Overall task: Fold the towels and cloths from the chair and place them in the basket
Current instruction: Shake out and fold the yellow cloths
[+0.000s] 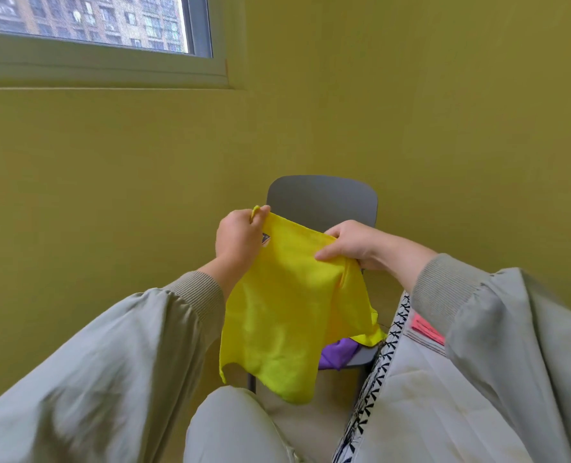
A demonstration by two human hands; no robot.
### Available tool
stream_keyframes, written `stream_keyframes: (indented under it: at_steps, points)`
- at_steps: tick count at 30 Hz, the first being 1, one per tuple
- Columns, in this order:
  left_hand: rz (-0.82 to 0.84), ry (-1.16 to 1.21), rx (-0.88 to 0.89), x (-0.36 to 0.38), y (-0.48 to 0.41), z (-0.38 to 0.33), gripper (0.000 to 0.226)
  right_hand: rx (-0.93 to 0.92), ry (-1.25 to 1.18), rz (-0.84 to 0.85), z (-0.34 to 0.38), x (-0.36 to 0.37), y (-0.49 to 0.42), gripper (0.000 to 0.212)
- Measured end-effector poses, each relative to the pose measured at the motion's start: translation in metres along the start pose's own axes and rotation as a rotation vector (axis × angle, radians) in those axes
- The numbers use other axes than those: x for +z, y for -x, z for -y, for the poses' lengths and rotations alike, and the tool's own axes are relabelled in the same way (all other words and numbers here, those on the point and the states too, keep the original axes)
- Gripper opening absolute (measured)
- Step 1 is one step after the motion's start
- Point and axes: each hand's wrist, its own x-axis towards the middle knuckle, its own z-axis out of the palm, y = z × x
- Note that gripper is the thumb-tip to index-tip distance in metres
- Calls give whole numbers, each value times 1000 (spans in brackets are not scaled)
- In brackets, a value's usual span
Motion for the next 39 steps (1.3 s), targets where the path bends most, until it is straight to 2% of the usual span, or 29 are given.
stream_keyframes:
  at_steps: [4,7,9,12,16,20,23,26,29,31,36,39]
  points:
    - [-32,72,-91,-2,-4,6,54,-17,487,-210,-9,-11,-4,31]
    - [-52,44,-96,-4,-7,10,55,-3,643,-369,-23,-19,-9,34]
    - [-66,25,-93,-5,-8,13,54,17,666,-461,-34,-26,-14,37]
    - [-78,34,-98,-6,-9,15,54,64,628,-584,-47,-33,-19,29]
    - [-72,98,-151,-2,-9,18,54,94,588,-678,-56,-36,-22,31]
    - [-36,164,-233,5,-10,20,53,4,408,-720,-62,-38,-28,35]
    - [6,177,-278,10,-6,14,51,-84,269,-654,-57,-34,-27,37]
    - [22,189,-311,14,-5,5,50,-108,-18,-570,-47,-27,-25,44]
    - [61,206,-307,20,-1,-9,50,-70,-285,-543,-38,-28,-19,26]
    - [99,222,-304,26,4,-24,49,-59,-392,-500,-32,-34,-9,23]
    - [256,268,-328,48,27,-65,45,-58,-509,-514,-30,-56,28,25]
    - [415,352,-469,61,42,-90,46,-14,-543,-553,-40,-75,55,33]
